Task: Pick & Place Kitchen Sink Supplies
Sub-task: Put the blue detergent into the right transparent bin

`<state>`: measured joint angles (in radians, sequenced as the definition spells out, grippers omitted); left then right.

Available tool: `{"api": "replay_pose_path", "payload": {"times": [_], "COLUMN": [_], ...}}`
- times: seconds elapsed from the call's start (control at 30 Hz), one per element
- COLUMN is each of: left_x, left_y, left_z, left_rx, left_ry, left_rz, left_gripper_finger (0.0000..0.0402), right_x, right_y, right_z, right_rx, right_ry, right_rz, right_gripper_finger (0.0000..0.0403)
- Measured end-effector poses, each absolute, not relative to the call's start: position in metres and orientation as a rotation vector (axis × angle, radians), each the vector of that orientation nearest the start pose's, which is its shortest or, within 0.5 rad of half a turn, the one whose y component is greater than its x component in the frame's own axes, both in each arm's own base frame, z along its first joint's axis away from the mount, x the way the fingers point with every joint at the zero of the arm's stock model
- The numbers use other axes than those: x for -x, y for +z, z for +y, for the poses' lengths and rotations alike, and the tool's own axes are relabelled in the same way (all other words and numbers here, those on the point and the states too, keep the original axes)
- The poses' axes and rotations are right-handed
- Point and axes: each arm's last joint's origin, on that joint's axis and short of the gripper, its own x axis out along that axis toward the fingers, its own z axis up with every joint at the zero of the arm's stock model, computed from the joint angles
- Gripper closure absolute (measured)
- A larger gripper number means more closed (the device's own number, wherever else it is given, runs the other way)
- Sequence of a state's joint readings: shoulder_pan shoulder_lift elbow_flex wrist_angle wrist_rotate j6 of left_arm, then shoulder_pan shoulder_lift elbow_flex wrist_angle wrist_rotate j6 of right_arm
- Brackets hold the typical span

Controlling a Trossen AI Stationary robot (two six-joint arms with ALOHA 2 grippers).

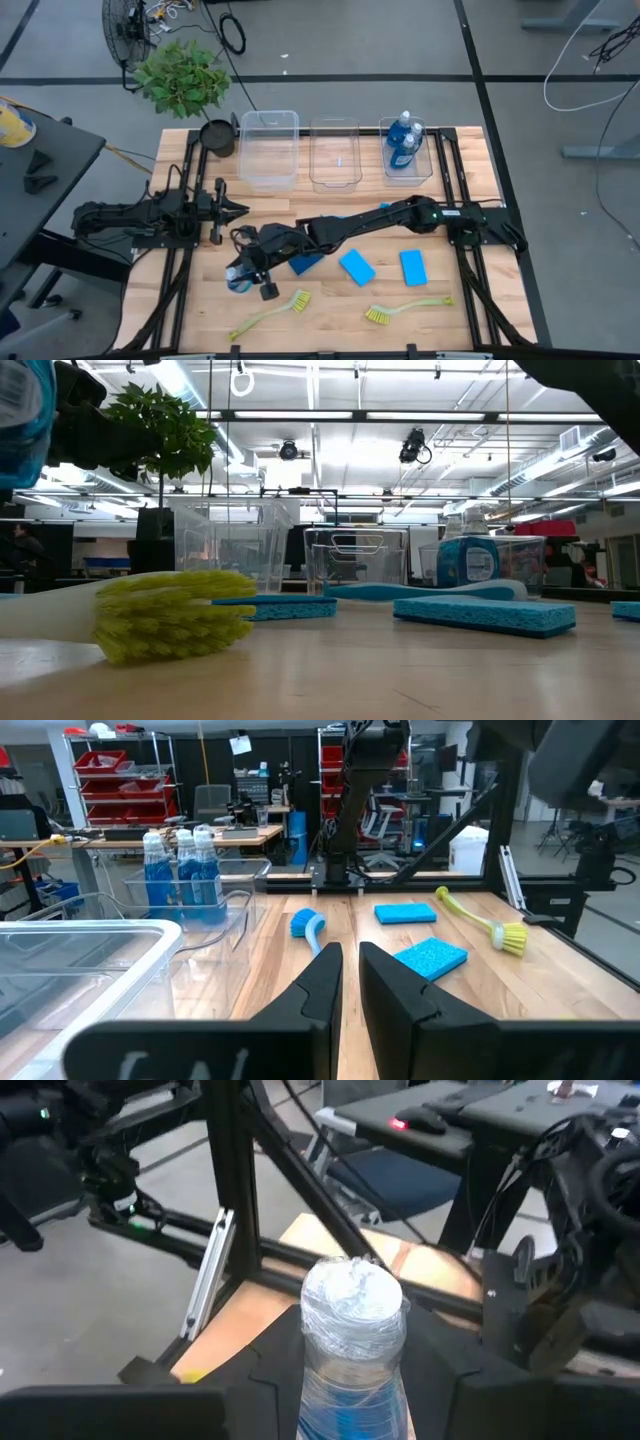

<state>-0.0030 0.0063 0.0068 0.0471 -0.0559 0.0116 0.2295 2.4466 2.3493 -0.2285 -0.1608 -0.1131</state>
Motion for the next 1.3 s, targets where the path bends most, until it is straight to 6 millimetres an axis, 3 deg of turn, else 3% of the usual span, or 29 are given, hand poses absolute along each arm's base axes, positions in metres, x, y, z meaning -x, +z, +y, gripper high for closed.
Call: {"api": "replay_pose_path", "payload": {"times": [0.33, 0.5, 0.9, 1.3], "left_x": [-0.098, -0.098, -0.097, -0.098], "left_y": [0.17, 0.17, 0.17, 0.17], "left_z": [0.001, 0.001, 0.001, 0.001], "left_rx": [-0.01, -0.01, -0.01, -0.01], "left_ry": [0.053, 0.053, 0.053, 0.053], "left_rz": [-0.048, -0.048, -0.049, -0.048], "left_gripper_finger": [0.0358, 0.0358, 0.0358, 0.0358], "right_x": [-0.544, -0.528, -0.465, -0.398], "right_y": [0.276, 0.296, 0.332, 0.341], "right_z": [0.131, 0.125, 0.077, 0.026], "right_rx": [0.102, 0.102, 0.141, 0.149], "right_ry": [0.409, 0.388, 0.229, 0.075], "right_rz": [0.317, 0.241, 0.231, 0.272], "right_gripper_finger": [0.0278, 0.0278, 0.0278, 0.0278]}}
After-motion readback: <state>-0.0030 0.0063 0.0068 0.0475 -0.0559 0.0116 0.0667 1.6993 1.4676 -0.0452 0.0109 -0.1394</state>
